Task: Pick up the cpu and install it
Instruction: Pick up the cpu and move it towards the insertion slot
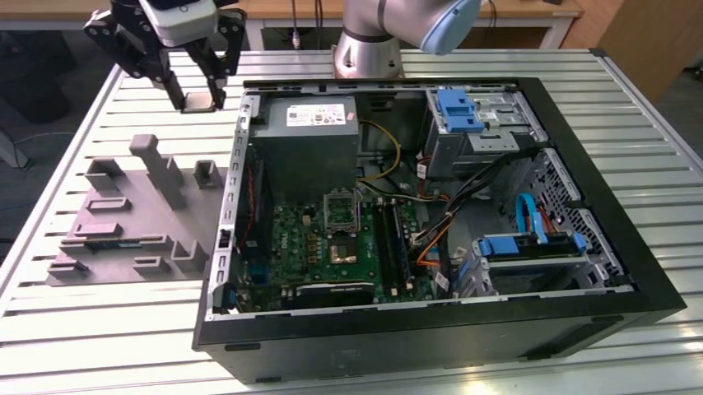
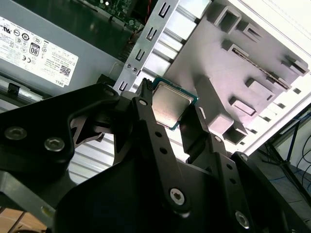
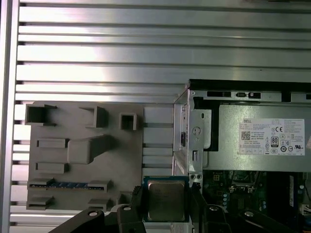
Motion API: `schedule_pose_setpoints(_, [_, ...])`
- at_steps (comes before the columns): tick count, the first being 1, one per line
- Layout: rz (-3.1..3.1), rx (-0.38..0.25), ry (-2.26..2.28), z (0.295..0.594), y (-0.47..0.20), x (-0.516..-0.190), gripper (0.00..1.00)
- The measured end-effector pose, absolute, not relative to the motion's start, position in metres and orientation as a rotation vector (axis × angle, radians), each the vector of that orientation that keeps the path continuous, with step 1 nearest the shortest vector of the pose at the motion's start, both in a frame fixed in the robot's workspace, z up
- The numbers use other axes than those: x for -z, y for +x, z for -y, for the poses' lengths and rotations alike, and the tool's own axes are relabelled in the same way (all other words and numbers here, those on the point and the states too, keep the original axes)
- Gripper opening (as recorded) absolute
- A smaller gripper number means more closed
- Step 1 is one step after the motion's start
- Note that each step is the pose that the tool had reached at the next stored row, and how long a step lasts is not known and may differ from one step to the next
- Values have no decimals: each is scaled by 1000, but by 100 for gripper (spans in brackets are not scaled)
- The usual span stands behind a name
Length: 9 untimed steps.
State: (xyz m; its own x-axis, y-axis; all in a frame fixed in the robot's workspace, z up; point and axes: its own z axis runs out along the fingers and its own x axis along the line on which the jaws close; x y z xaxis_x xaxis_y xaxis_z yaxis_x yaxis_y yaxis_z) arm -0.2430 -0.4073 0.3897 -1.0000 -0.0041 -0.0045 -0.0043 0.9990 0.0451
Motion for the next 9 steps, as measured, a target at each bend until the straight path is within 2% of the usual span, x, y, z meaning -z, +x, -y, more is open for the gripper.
schedule_pose_setpoints(9, [-3136,-71,-7,407,-235,-390,47])
